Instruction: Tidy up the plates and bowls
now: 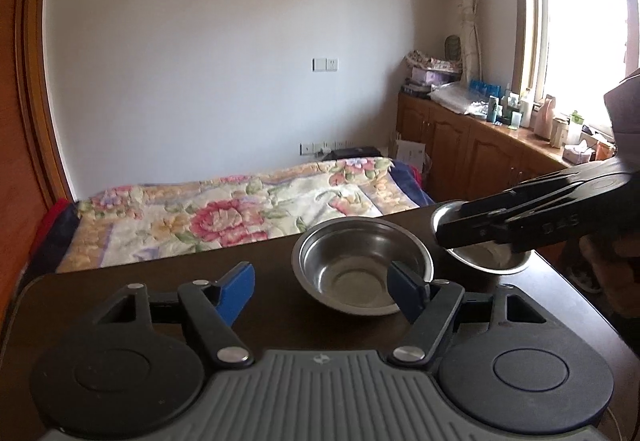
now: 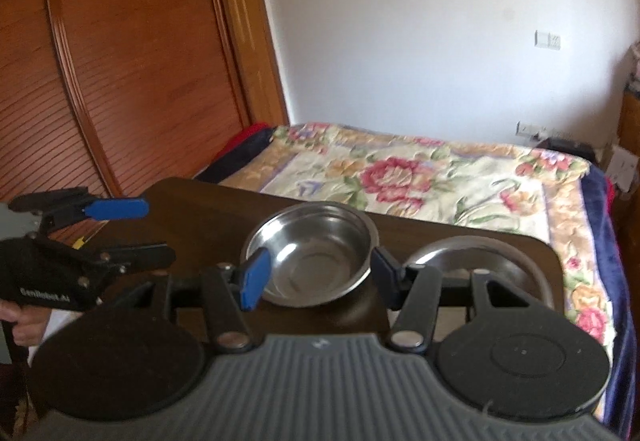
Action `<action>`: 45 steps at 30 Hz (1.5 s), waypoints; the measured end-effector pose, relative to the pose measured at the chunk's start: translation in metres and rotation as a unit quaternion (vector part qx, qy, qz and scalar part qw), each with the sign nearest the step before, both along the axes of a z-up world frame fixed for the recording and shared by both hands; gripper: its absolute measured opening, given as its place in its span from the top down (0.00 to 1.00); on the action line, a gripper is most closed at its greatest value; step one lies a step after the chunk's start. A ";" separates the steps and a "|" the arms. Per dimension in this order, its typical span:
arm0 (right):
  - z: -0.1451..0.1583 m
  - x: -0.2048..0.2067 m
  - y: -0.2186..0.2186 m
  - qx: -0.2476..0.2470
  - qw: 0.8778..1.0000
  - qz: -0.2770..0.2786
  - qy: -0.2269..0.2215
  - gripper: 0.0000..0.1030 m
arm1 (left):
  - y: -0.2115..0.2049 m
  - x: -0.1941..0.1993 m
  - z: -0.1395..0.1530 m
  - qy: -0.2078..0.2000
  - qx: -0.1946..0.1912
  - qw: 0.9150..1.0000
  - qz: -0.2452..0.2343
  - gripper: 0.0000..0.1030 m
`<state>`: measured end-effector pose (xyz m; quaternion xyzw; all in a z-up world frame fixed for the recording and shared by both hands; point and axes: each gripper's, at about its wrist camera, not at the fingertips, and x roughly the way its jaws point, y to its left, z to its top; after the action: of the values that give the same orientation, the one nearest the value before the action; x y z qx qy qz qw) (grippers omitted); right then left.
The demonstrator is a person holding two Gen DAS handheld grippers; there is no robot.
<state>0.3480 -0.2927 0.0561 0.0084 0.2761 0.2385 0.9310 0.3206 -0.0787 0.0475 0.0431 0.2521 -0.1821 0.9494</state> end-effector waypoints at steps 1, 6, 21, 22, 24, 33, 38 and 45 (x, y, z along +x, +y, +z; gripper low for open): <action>-0.002 0.006 0.002 -0.003 1.000 0.000 0.007 0.45 | -0.001 0.005 -0.001 0.005 -0.001 1.000 0.000 0.13; -0.007 0.028 0.008 -0.006 1.000 -0.011 0.027 0.45 | -0.005 0.027 -0.009 0.025 0.004 1.000 -0.002 0.18; -0.018 0.053 0.023 -0.039 0.997 -0.024 0.067 0.46 | -0.014 0.054 -0.027 0.055 0.011 0.998 -0.002 0.23; -0.019 0.053 0.023 -0.040 0.996 -0.024 0.070 0.46 | -0.015 0.054 -0.028 0.056 0.013 0.998 -0.003 0.23; -0.020 0.054 0.023 -0.034 0.996 -0.024 0.076 0.46 | -0.016 0.055 -0.029 0.060 0.013 0.998 -0.003 0.29; -0.024 0.054 0.031 -0.043 0.995 -0.023 0.084 0.46 | -0.015 0.057 -0.034 0.073 0.002 0.997 -0.006 0.43; -0.026 0.055 0.033 -0.052 0.995 -0.024 0.084 0.49 | -0.017 0.059 -0.038 0.079 0.013 0.997 -0.003 0.47; -0.032 0.055 0.036 -0.071 0.994 -0.024 0.083 0.65 | -0.015 0.063 -0.046 0.087 0.015 0.996 0.007 0.53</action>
<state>0.4027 -0.2562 0.0245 -0.0312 0.3683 0.1944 0.9086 0.3840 -0.0935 0.0010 0.0396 0.3370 -0.1747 0.9243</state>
